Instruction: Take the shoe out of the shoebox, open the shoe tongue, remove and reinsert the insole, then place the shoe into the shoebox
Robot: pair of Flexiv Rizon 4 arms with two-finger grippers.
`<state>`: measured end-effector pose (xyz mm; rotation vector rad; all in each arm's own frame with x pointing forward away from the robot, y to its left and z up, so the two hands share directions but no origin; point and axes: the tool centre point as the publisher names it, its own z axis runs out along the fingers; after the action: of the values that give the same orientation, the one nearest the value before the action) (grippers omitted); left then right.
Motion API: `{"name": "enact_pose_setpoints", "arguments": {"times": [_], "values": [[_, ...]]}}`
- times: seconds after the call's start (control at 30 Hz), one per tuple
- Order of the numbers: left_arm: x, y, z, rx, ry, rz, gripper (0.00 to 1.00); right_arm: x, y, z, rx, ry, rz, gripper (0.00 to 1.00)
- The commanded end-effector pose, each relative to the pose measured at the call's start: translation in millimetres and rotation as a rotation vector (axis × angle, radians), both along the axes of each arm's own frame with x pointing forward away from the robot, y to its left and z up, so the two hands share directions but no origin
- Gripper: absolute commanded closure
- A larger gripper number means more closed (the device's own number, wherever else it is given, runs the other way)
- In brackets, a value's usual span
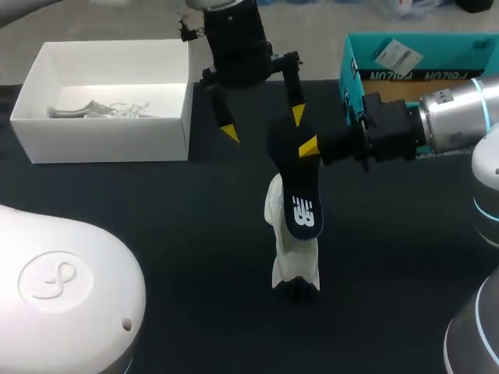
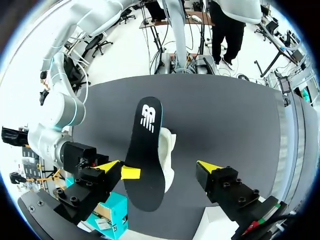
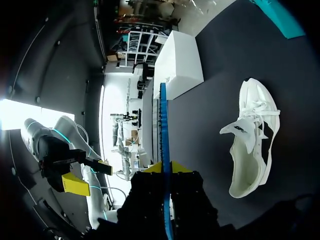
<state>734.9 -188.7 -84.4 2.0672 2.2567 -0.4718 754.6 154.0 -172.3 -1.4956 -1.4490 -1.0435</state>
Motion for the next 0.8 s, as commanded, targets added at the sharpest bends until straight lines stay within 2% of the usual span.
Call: {"name": "enact_pose_setpoints", "arguments": {"times": [0.03,0.2,0.4,0.63,0.8], "values": [[6.3,-8.2,-3.1,0.191,0.011,-0.044,0.0,0.3,2.5,-1.7,0.003,0.004,0.001,1.0],[15.9,-13.3,-3.6,0.179,-0.013,-0.021,0.0,-1.1,-1.9,-4.2,0.063,0.024,-0.065,1.0],[28.8,-17.7,-1.3,0.152,-0.039,0.019,0.0,-1.6,-6.9,3.5,0.166,-0.019,-0.182,1.0],[41.1,-23.6,4.3,0.101,-0.069,0.042,0.0,-4.7,-3.3,1.9,0.177,-0.016,-0.17,1.0],[42.9,-35.6,10.5,0.056,-0.092,0.013,0.0,-6.3,-1.9,3.0,0.181,-0.017,-0.163,1.0]]}}
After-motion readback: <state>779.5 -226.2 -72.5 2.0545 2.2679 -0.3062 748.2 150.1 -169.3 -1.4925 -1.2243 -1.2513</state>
